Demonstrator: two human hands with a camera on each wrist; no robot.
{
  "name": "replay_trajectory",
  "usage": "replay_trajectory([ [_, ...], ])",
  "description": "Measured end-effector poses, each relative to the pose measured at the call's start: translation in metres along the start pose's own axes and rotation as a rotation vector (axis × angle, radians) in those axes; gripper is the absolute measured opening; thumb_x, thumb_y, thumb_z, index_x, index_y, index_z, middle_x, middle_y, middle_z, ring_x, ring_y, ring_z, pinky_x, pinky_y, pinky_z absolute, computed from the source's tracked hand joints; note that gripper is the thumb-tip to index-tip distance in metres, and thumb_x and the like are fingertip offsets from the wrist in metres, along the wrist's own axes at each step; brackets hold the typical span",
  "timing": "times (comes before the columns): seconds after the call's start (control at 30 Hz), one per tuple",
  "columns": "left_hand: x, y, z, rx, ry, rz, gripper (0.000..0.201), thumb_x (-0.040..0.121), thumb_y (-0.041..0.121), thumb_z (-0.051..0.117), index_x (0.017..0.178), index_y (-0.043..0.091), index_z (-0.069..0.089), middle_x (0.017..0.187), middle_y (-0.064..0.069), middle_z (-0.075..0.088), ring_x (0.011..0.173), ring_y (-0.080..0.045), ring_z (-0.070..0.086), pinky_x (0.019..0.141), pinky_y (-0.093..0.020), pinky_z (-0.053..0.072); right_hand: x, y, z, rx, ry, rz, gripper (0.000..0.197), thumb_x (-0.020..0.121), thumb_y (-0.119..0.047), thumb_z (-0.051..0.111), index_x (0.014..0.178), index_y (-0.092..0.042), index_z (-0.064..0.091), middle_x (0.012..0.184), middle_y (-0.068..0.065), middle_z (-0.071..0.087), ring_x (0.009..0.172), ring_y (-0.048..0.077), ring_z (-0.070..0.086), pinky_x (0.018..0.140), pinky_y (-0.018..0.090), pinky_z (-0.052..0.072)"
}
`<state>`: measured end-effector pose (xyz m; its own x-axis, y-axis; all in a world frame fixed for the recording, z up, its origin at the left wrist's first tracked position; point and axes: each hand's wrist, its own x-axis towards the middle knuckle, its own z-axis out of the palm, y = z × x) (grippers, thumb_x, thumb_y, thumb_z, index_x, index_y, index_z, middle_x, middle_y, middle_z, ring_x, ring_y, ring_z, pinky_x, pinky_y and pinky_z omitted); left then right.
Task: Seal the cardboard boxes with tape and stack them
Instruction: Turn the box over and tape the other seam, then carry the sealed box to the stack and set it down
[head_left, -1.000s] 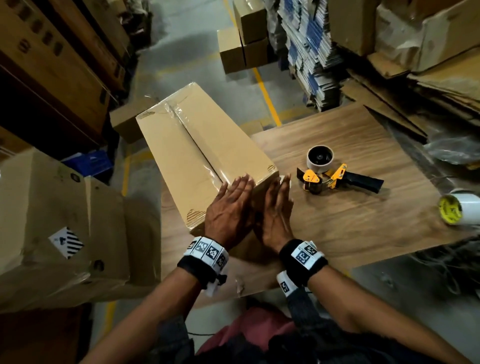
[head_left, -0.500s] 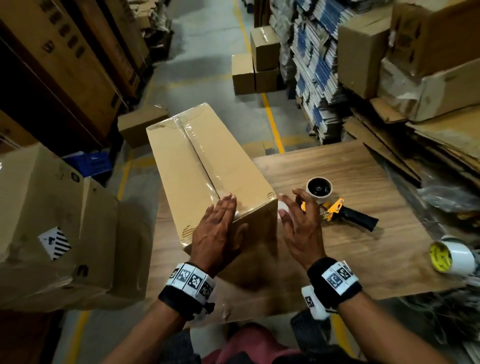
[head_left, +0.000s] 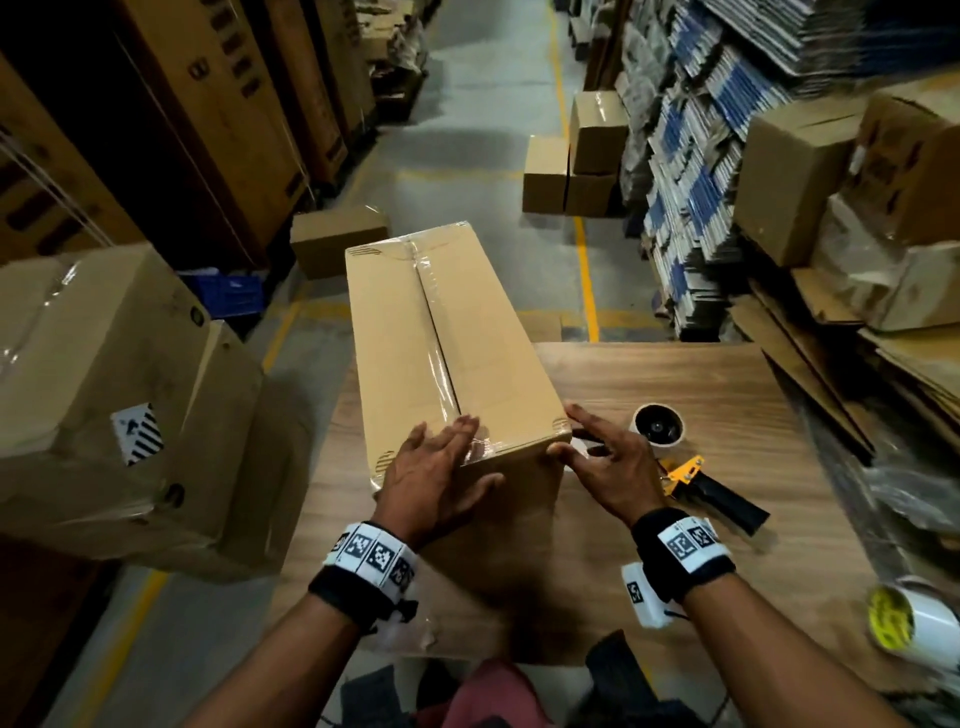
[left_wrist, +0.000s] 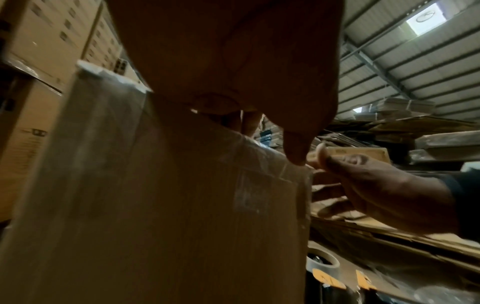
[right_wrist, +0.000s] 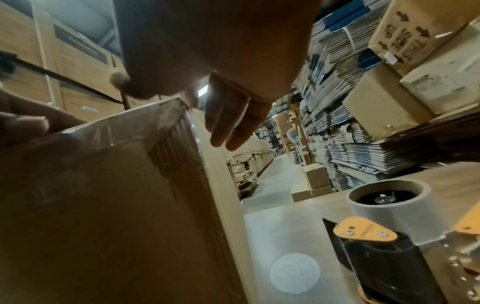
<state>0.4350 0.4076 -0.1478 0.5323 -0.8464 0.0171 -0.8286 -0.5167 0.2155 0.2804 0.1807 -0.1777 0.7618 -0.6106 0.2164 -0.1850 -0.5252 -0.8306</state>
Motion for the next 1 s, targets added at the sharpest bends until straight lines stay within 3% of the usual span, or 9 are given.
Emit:
replay_trajectory([
  [0.13, -0.003, -0.011, -0.015, -0.058, 0.184, -0.28, 0.097, 0.091, 0.086, 0.023, 0.157, 0.019, 0.044, 0.164, -0.006, 0.041, 0.153, -0.022, 0.035, 0.127, -0.049, 0.017, 0.016, -0.012, -0.003, 0.013, -0.114, 0.167, 0.083, 0.088, -0.079, 0.049, 0.156, -0.034, 0.041, 0.145, -0.008, 0.06, 0.127, 0.004, 0.06, 0.102, 0.026, 0.048],
  [0.27, -0.016, -0.031, -0.027, -0.297, 0.228, -0.785, 0.104, 0.087, 0.09, 0.035, 0.163, 0.019, 0.024, 0.171, -0.016, 0.02, 0.159, -0.035, 0.017, 0.125, -0.056, 0.02, 0.034, -0.022, 0.003, 0.108, -0.222, 0.396, 0.103, 0.076, -0.095, 0.044, 0.158, -0.034, 0.036, 0.159, 0.001, 0.047, 0.141, 0.019, 0.049, 0.115, 0.039, 0.039],
  [0.37, -0.022, -0.035, -0.027, -0.717, 0.201, -1.036, 0.099, 0.083, 0.082, 0.06, 0.157, 0.02, 0.038, 0.16, -0.014, 0.044, 0.144, -0.037, 0.045, 0.114, -0.053, 0.041, 0.04, -0.029, 0.009, 0.242, -0.355, 0.524, 0.086, 0.077, -0.093, 0.05, 0.151, -0.053, 0.035, 0.148, -0.016, 0.05, 0.131, 0.024, 0.054, 0.09, 0.056, 0.055],
  [0.4, -0.022, -0.034, -0.027, -0.871, 0.219, -1.05, 0.082, 0.086, 0.074, 0.065, 0.146, 0.019, 0.052, 0.148, -0.013, 0.057, 0.128, -0.033, 0.059, 0.103, -0.049, 0.051, 0.041, -0.031, 0.011, 0.298, -0.394, 0.525, 0.069, 0.081, -0.087, 0.054, 0.143, -0.058, 0.042, 0.141, -0.019, 0.056, 0.125, 0.023, 0.058, 0.083, 0.056, 0.058],
  [0.47, -0.024, -0.028, -0.028, -1.036, 0.279, -1.006, 0.05, 0.09, 0.057, 0.074, 0.122, 0.019, 0.069, 0.12, -0.007, 0.074, 0.099, -0.023, 0.07, 0.082, -0.044, 0.06, 0.045, -0.033, 0.019, 0.348, -0.424, 0.461, 0.045, 0.087, -0.077, 0.057, 0.129, -0.061, 0.054, 0.13, -0.019, 0.066, 0.115, 0.019, 0.064, 0.087, 0.059, 0.059],
  [0.53, -0.028, -0.025, -0.037, -1.04, 0.345, -0.984, 0.037, 0.091, 0.046, 0.078, 0.115, 0.018, 0.073, 0.107, -0.003, 0.078, 0.09, -0.017, 0.072, 0.085, -0.048, 0.06, 0.052, -0.043, 0.025, 0.38, -0.425, 0.416, 0.028, 0.093, -0.066, 0.061, 0.121, -0.061, 0.061, 0.121, -0.02, 0.072, 0.111, 0.017, 0.067, 0.09, 0.059, 0.059],
  [0.67, -0.043, -0.036, -0.071, -1.092, 0.473, -0.992, 0.029, 0.09, 0.035, 0.08, 0.11, 0.015, 0.073, 0.1, -0.002, 0.077, 0.079, -0.012, 0.067, 0.058, -0.025, 0.048, 0.073, -0.088, 0.034, 0.467, -0.484, 0.356, 0.022, 0.099, -0.048, 0.063, 0.12, -0.052, 0.065, 0.103, -0.02, 0.075, 0.098, 0.019, 0.071, 0.069, 0.045, 0.064],
  [0.83, -0.076, -0.073, -0.141, -0.997, 0.698, -0.884, 0.037, 0.08, 0.039, 0.083, 0.106, 0.014, 0.078, 0.1, -0.001, 0.08, 0.093, -0.019, 0.074, 0.07, -0.022, 0.055, 0.105, -0.174, 0.061, 0.48, -0.538, 0.226, 0.012, 0.095, -0.054, 0.064, 0.105, -0.05, 0.069, 0.107, -0.01, 0.074, 0.095, 0.021, 0.071, 0.077, 0.058, 0.063],
  [1.0, -0.109, -0.148, -0.235, -0.979, 0.939, -0.84, 0.035, 0.1, 0.049, 0.064, 0.104, 0.015, 0.075, 0.096, -0.006, 0.076, 0.091, -0.024, 0.067, 0.088, -0.044, 0.057, 0.13, -0.283, 0.116, 0.529, -0.575, 0.086, 0.051, 0.09, -0.066, 0.065, 0.136, -0.045, 0.06, 0.112, 0.005, 0.075, 0.096, 0.027, 0.074, 0.07, 0.061, 0.062],
])
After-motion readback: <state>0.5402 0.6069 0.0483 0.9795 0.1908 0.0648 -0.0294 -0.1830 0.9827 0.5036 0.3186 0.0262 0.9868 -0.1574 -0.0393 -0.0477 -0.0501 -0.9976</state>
